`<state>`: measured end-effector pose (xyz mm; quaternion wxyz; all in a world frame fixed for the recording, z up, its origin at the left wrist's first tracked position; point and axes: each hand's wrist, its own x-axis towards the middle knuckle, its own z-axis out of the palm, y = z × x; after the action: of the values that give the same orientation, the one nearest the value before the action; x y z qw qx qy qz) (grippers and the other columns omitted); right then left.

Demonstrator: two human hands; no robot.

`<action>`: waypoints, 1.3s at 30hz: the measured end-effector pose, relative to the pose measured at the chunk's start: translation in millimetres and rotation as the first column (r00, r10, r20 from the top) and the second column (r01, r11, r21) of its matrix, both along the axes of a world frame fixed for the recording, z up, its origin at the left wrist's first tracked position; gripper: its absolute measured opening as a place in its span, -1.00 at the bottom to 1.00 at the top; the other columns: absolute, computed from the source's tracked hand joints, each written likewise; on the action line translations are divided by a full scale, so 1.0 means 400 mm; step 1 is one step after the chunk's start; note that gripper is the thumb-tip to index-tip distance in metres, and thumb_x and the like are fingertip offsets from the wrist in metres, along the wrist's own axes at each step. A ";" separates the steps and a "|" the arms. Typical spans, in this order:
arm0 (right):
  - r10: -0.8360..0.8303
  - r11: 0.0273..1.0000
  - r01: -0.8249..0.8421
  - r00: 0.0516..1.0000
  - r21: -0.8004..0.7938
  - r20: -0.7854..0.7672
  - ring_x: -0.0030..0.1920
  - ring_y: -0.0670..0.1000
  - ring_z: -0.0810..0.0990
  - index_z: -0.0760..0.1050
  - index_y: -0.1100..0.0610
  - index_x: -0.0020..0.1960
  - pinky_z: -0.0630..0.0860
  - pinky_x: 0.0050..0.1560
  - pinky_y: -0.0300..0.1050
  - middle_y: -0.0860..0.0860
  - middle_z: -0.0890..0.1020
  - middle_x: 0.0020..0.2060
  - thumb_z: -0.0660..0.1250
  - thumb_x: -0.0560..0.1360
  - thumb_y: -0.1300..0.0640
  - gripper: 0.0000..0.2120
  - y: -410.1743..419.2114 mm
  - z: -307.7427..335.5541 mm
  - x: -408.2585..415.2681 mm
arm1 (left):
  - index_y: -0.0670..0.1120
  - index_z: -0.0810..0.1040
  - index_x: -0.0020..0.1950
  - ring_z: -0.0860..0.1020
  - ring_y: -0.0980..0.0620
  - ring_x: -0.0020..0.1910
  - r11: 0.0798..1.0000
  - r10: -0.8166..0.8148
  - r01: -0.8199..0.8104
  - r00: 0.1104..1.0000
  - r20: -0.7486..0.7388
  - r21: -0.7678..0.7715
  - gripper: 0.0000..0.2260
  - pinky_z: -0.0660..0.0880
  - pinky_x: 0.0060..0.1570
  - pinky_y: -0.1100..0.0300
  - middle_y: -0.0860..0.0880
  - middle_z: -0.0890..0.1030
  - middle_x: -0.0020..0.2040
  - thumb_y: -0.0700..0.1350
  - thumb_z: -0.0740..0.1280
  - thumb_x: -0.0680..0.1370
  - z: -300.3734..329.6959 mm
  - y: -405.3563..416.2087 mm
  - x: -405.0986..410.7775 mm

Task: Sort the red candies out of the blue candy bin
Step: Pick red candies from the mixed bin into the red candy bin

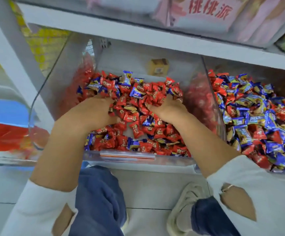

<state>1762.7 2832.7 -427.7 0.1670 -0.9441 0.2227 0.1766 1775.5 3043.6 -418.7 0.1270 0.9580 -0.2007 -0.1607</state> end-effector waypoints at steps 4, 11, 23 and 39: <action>0.098 0.959 -0.146 0.975 0.242 0.199 0.27 0.15 0.45 0.18 0.04 0.46 0.43 0.18 -0.06 0.13 0.43 0.31 0.41 0.43 -0.08 -0.29 0.070 -0.021 -0.009 | -0.12 0.45 0.30 0.43 -0.15 0.23 0.998 -0.005 0.006 1.000 0.026 -0.060 -0.57 0.35 0.15 0.11 -0.17 0.50 0.23 0.06 0.35 0.51 -0.005 0.002 -0.007; 0.564 0.784 -0.533 0.826 0.317 -0.007 0.32 -0.03 0.40 0.46 -0.20 0.27 0.34 0.30 -0.12 -0.04 0.43 0.36 0.38 0.47 0.04 -0.61 0.048 0.105 -0.103 | -0.09 0.55 0.20 0.53 -0.17 0.07 0.982 0.137 -0.108 0.972 0.192 -0.155 -0.67 0.45 0.06 0.06 -0.17 0.57 0.14 -0.27 0.32 0.44 0.008 0.044 -0.012; 0.495 0.869 -0.494 0.862 -0.038 0.110 0.24 0.09 0.47 0.36 -0.06 0.38 0.47 0.14 -0.02 0.04 0.49 0.25 0.35 0.46 0.01 -0.50 0.035 0.028 -0.079 | -0.05 0.59 0.05 0.52 0.11 -0.13 0.951 -0.139 0.161 0.985 0.098 -0.265 -0.73 0.43 -0.08 0.24 0.08 0.58 -0.13 0.10 0.37 0.48 0.036 -0.078 -0.067; 0.356 0.934 -0.344 0.881 -0.095 0.310 -0.17 0.01 0.47 0.54 0.11 0.04 0.36 -0.14 -0.17 0.04 0.59 -0.08 0.18 0.53 0.19 -0.81 0.005 0.067 -0.121 | -0.13 0.52 -0.01 0.49 -0.01 -0.10 0.965 -0.097 0.109 0.993 0.061 -0.239 -0.90 0.41 -0.12 0.16 -0.05 0.50 -0.07 -0.22 0.26 0.51 0.035 -0.105 -0.067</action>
<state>1714.1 2834.5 -401.0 0.1487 -0.9877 0.0217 0.0429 1748.8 3001.4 -404.6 0.2293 0.9273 -0.2713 -0.1182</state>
